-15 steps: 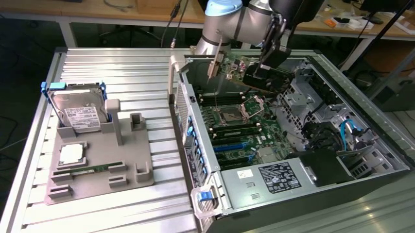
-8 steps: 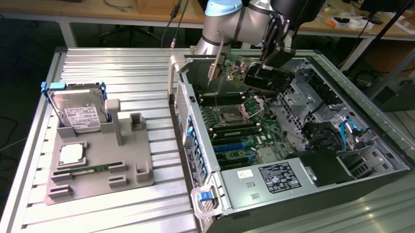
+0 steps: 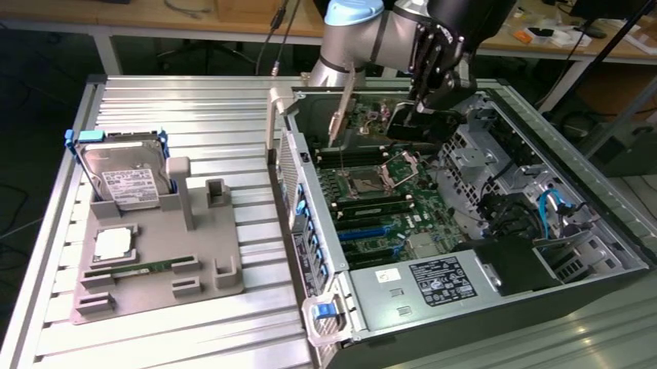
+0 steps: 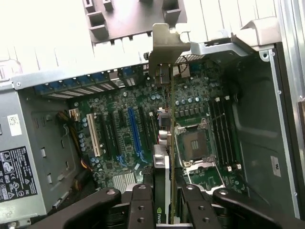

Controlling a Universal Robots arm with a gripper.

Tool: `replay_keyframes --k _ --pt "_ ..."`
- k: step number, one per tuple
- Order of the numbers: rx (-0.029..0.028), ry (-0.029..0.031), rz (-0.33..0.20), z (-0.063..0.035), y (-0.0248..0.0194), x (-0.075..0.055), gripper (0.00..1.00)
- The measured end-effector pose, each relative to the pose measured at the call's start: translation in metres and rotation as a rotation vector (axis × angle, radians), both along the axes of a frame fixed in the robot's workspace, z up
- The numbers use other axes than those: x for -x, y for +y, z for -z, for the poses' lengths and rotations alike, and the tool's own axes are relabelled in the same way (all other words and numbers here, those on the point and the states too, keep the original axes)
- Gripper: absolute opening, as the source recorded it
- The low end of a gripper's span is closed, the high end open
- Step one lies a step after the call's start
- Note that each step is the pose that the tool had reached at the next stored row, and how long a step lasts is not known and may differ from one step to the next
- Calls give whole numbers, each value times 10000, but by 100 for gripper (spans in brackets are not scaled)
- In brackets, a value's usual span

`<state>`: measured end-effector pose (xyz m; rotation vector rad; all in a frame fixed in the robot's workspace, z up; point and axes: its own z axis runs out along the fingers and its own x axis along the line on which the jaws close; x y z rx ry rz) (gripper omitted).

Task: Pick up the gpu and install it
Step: 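Insert the gpu into the slot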

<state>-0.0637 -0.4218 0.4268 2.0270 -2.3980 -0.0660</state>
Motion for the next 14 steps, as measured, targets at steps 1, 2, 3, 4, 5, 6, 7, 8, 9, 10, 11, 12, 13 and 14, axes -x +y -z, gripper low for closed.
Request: replay_keyframes --k 1,2,3,4,5,6,7,8,9,10,11,12,13,14 --pt "2 -1 -197 7 0 0 27" --pt "4 -2 -392 13 0 0 27" --pt "6 -4 -562 20 0 0 27" --pt "9 -5 -741 26 0 0 27" --pt "11 -6 -927 33 0 0 27" --pt "14 -7 -1103 41 0 0 27" --pt "18 -6 -1351 51 0 -1 27" --pt "22 -6 -1589 63 0 -3 27" --pt "22 -7 -1720 68 0 -4 27" --pt "23 -7 -1795 71 0 -4 27" --pt "23 -7 -1842 72 0 -4 27" --pt "23 -7 -1848 72 0 -4 27" --pt "24 -6 -1848 72 0 -4 27" --pt "24 -6 -1849 72 0 -4 27"
